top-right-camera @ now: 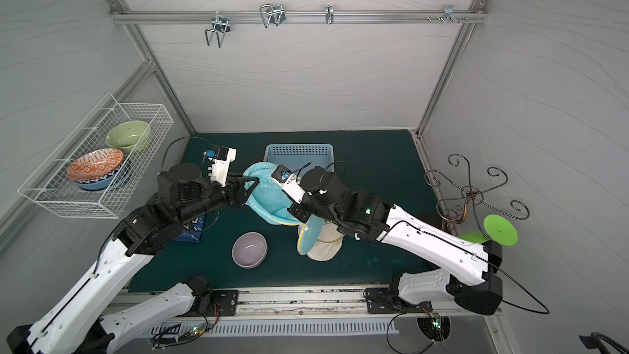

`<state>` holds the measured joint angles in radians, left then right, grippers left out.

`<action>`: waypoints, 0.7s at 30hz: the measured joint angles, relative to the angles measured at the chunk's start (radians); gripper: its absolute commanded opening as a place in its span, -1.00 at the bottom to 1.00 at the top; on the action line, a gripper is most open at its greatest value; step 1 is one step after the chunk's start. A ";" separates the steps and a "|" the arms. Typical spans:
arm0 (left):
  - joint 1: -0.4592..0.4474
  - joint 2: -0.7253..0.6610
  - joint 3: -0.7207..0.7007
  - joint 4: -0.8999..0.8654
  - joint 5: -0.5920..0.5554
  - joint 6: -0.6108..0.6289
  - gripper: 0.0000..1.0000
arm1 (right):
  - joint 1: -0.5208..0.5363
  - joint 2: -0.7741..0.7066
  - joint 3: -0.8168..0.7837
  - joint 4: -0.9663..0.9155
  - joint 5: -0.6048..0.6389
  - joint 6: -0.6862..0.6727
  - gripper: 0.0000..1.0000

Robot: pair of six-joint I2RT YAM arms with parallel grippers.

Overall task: Turn the laundry bag inside out
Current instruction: Turn over the laundry bag.

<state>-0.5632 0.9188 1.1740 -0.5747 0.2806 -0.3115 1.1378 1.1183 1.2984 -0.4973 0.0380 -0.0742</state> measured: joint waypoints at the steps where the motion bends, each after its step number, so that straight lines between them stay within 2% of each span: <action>1: -0.010 -0.003 0.000 -0.006 -0.042 0.007 -0.20 | 0.018 0.019 0.019 -0.013 0.053 -0.015 -1.00; 5: -0.018 -0.028 -0.004 -0.021 -0.162 0.024 -0.18 | 0.056 0.103 0.083 -0.034 0.216 -0.064 -1.00; 10: 0.000 -0.049 -0.007 -0.037 -0.275 0.005 -0.12 | 0.068 0.164 0.114 -0.035 0.320 -0.092 -1.00; 16: 0.093 -0.054 -0.034 -0.013 -0.200 -0.085 -0.10 | 0.044 0.182 0.146 -0.036 0.326 -0.084 -1.00; 21: 0.112 -0.057 -0.132 0.074 -0.074 -0.163 -0.09 | 0.031 0.182 0.161 -0.036 0.311 -0.080 -1.00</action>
<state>-0.4511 0.8619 1.0420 -0.5007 0.2070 -0.4744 1.1690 1.3006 1.4593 -0.5335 0.3489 -0.1539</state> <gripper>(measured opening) 0.451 0.065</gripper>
